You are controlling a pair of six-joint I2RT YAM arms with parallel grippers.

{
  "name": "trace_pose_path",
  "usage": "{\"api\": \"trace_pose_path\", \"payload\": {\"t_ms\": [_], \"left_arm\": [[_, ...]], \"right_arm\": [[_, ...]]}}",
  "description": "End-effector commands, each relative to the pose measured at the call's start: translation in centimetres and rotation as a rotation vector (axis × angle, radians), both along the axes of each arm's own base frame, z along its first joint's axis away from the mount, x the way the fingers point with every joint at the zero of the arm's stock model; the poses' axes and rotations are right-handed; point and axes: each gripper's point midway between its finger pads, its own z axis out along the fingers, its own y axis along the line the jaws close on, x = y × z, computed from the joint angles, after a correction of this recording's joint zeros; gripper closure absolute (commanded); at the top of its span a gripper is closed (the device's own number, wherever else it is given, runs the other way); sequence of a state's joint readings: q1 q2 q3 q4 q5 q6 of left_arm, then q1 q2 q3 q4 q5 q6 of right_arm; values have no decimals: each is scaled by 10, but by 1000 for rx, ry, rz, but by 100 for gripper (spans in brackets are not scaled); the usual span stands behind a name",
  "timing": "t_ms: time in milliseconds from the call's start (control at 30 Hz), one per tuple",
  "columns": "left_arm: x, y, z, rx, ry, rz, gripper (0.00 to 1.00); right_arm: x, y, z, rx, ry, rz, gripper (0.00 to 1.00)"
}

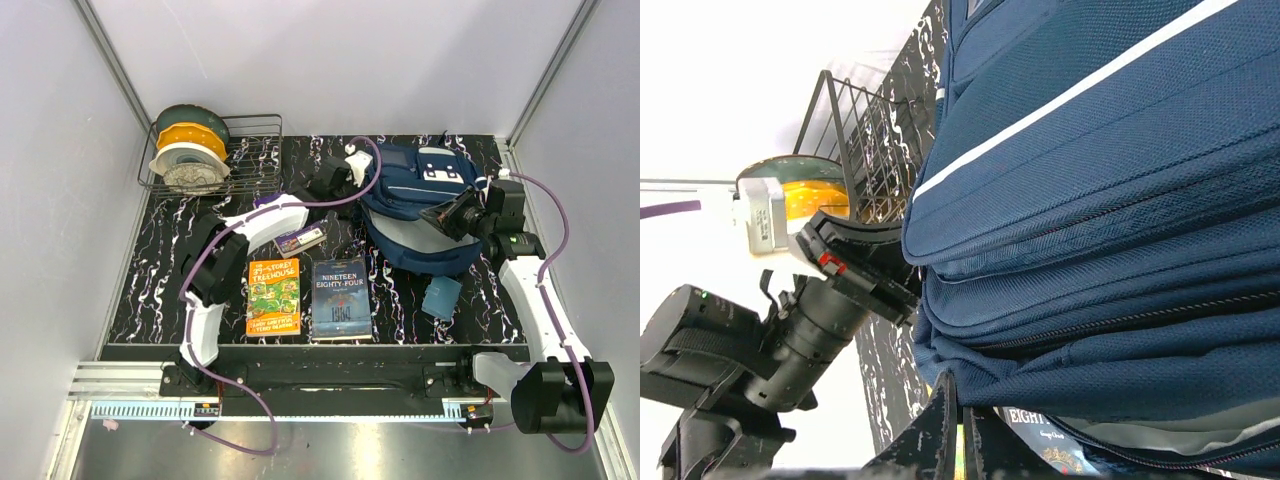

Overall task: Pack the student bag
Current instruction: Unzip the student bag at the center of the board.

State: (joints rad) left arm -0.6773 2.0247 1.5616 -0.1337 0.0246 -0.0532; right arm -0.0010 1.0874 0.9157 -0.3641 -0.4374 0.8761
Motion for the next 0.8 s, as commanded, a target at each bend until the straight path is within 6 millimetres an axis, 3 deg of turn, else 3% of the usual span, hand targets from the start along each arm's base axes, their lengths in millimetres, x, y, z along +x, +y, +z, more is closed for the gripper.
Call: {"api": "trace_pose_path", "payload": {"t_ms": [0,33,133,167,233,267,333,367,400,567,633,767], "left_arm": [[29,6,29,-52,-51,74,100],[27,6,30,-54,-51,73,99],[19,12,50,-77,-81,72,65],[15,15,72,-101,-117,70,53],[8,24,83,-92,-136,75,34],[3,31,106,-110,-172,81,21],[-6,39,117,-112,-188,83,12],[-14,45,139,-135,-220,76,9],[-21,46,139,-143,-215,56,3],[-56,35,204,-288,-343,-119,1],[-65,27,218,-330,-374,-185,1],[-84,14,223,-376,-382,-296,1]], "right_arm": [[2,5,42,20,-139,36,100],[6,6,41,27,-139,38,100],[16,12,38,70,-131,64,100],[18,13,38,80,-129,69,100],[28,14,37,93,-123,65,100],[31,14,38,95,-125,67,100],[41,14,37,100,-117,66,100],[44,15,37,104,-114,71,100],[47,16,37,111,-111,72,100],[58,18,28,106,-78,93,100],[57,17,22,81,-33,99,100],[53,21,13,90,57,129,100]]}}
